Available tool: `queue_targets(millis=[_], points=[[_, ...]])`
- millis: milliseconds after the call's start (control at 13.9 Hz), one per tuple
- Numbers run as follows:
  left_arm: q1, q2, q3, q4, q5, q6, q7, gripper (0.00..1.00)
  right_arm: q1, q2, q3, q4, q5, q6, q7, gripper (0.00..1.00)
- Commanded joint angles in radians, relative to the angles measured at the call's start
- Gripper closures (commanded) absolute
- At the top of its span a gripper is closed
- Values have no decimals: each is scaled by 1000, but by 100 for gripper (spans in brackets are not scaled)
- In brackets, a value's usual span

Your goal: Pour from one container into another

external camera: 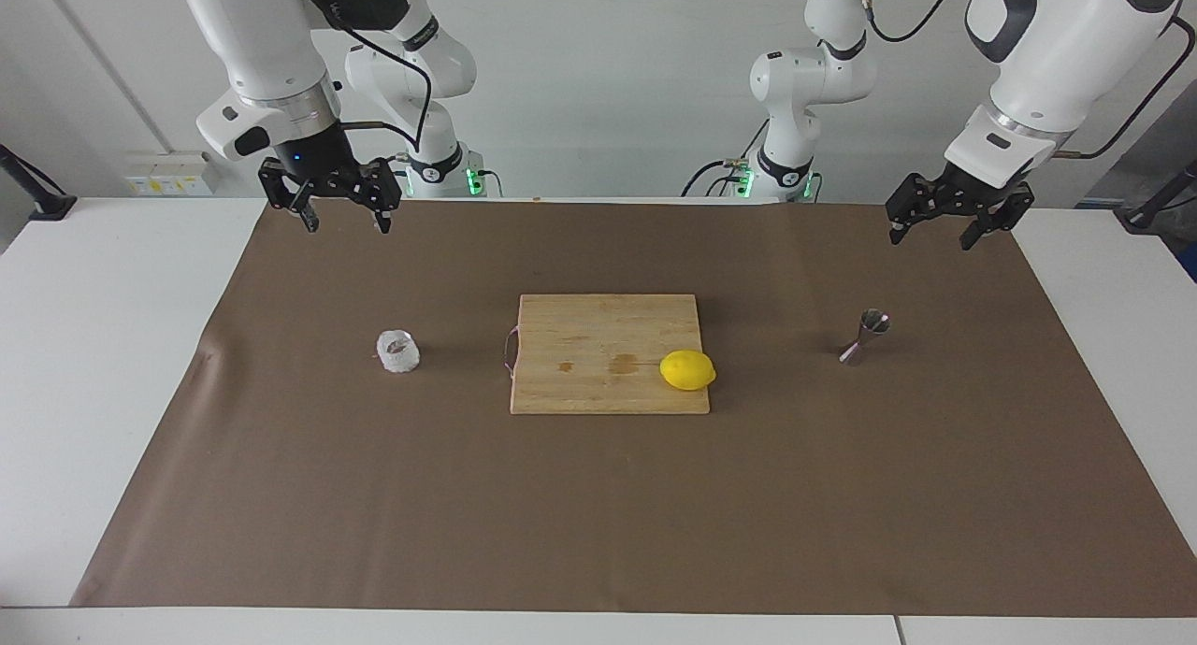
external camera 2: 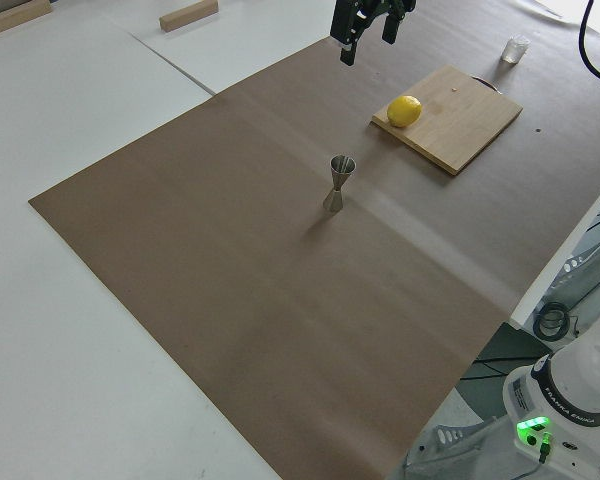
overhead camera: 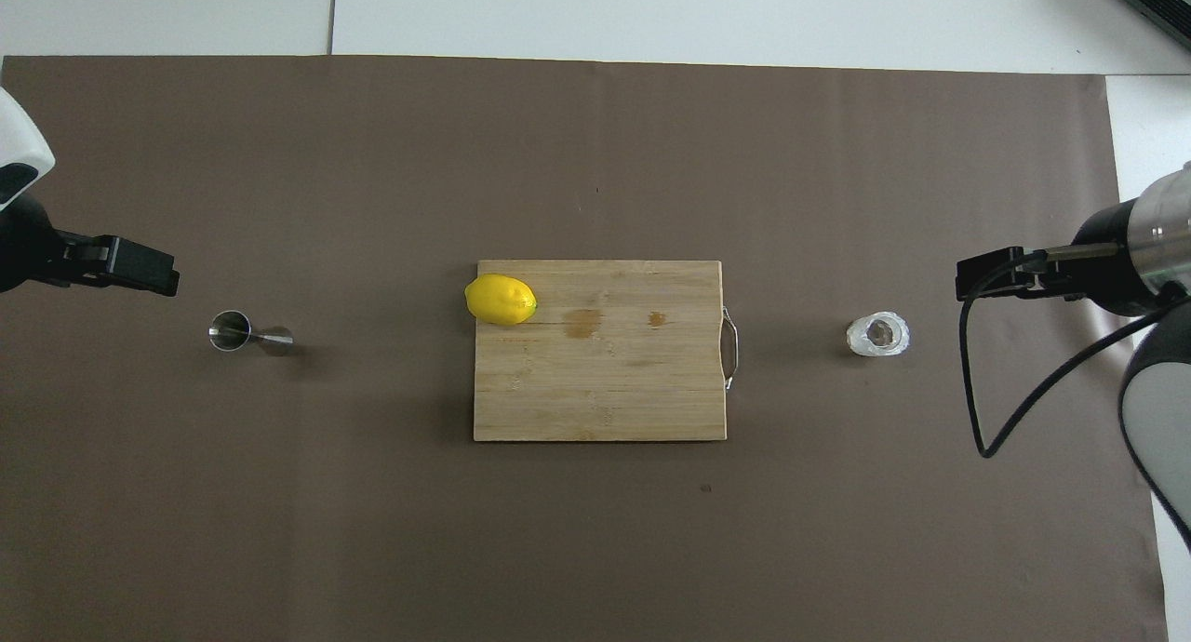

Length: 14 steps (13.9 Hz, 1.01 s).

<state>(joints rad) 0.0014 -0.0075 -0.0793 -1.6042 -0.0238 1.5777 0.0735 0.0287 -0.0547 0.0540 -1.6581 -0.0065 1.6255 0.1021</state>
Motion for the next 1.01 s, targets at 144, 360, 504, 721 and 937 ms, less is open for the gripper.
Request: queue_targets(millis=[144, 360, 504, 721, 937], points=[[-8, -25, 6, -28, 15, 4, 14, 0, -16, -13, 7, -3, 13, -18, -32, 0], [-9, -28, 6, -28, 15, 13, 11, 0, -16, -13, 7, -3, 13, -18, -32, 0], [-9, -28, 6, -28, 15, 15, 9, 0, -16, -13, 7, -2, 13, -18, -32, 0], [-1, -28, 6, -28, 15, 18, 5, 0, -16, -13, 7, -2, 11, -21, -32, 0], [-7, -28, 7, -28, 13, 8, 0, 0, -16, -13, 9, -2, 13, -21, -30, 0]])
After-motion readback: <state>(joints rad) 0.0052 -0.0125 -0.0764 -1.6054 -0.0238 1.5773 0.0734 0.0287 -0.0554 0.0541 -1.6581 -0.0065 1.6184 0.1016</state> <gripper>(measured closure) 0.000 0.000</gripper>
